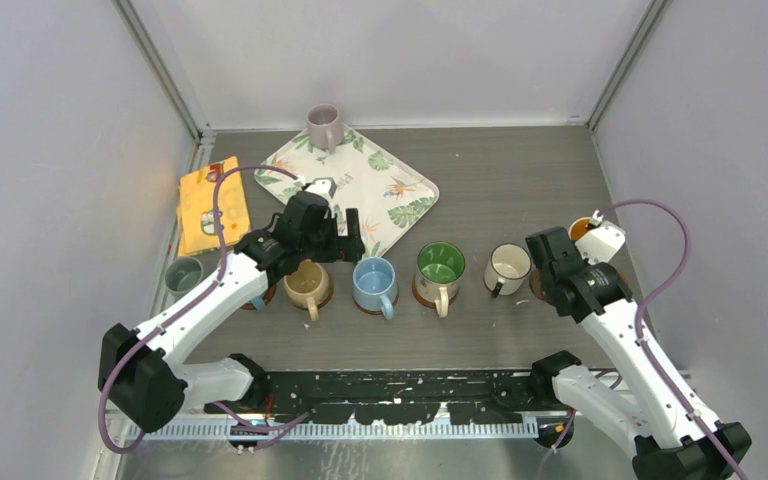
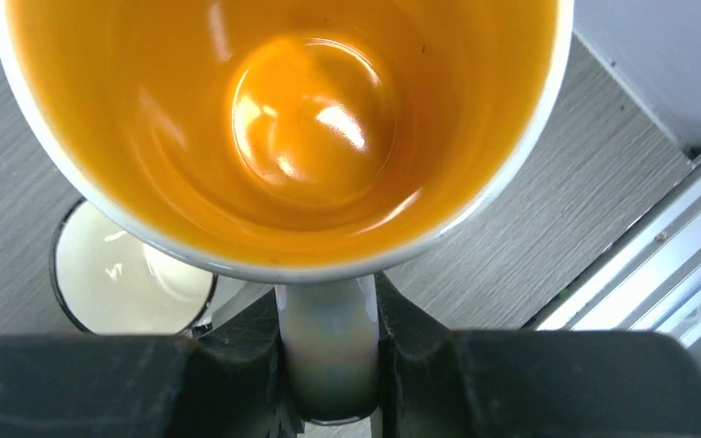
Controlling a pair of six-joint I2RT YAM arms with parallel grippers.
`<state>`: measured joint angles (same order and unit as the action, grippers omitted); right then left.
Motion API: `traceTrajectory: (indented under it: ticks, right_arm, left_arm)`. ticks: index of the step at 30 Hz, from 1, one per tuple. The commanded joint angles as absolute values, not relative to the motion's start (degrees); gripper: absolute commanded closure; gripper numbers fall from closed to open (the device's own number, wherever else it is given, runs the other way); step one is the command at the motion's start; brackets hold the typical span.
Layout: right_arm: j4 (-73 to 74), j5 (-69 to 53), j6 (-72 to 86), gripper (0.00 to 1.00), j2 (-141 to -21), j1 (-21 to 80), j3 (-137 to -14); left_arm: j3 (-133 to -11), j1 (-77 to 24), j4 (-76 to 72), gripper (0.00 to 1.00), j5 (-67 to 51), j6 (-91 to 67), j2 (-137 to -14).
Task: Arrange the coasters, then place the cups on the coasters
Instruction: Place the cup on the coaster.
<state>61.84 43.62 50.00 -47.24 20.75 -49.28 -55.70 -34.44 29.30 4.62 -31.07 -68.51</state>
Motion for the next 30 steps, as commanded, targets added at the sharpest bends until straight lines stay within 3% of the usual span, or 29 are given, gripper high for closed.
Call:
traceTrajectory:
  ticks: [1, 15, 30]
  right_arm:
    - [60.6, 45.4, 56.9, 0.99, -44.8, 20.7, -47.9]
    - [49.0, 41.7, 59.8, 0.99, -50.0, 19.6, -39.2]
    - [35.4, 33.4, 54.0, 0.99, -58.5, 10.2, -33.6]
  left_arm:
    - [-57.0, -34.5, 26.5, 0.00, 3.7, -31.3, -67.9]
    - [-56.6, -34.5, 26.5, 0.00, 3.7, -31.3, -67.3]
    - [-56.8, -34.5, 27.1, 0.00, 4.4, -31.0, -67.6]
